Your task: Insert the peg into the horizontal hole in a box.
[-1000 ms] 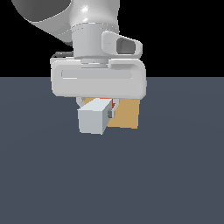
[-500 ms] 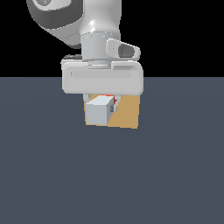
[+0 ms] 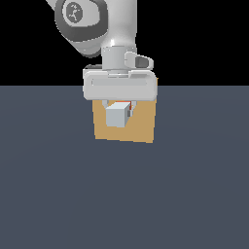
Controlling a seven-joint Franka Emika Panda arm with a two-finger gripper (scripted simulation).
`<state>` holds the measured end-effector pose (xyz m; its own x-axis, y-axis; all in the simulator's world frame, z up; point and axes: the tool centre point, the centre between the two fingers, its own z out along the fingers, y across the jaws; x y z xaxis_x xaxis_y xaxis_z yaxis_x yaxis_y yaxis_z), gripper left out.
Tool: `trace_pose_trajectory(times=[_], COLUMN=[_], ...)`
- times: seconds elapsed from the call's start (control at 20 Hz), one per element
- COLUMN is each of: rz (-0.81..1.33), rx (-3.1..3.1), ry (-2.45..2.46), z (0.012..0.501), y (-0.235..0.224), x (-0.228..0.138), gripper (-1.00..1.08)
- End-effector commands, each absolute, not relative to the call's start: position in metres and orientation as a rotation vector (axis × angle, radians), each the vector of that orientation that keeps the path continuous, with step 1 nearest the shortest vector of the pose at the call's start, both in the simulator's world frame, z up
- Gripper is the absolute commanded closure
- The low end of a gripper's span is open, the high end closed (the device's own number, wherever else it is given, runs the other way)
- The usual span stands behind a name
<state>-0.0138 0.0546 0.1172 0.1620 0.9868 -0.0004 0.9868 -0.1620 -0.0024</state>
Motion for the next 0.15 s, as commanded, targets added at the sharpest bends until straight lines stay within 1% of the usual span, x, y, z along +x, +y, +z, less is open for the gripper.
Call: trace_pose_trajectory(times=[0.0,0.1], rz=[-0.004,-0.004], rx=[-2.398,-2.398], ry=[-2.032,-2.032], z=[0.1200,0.1200], y=[0.0614,0.0629], x=[-0.0104,-0.0100], gripper=[1.08,1.08])
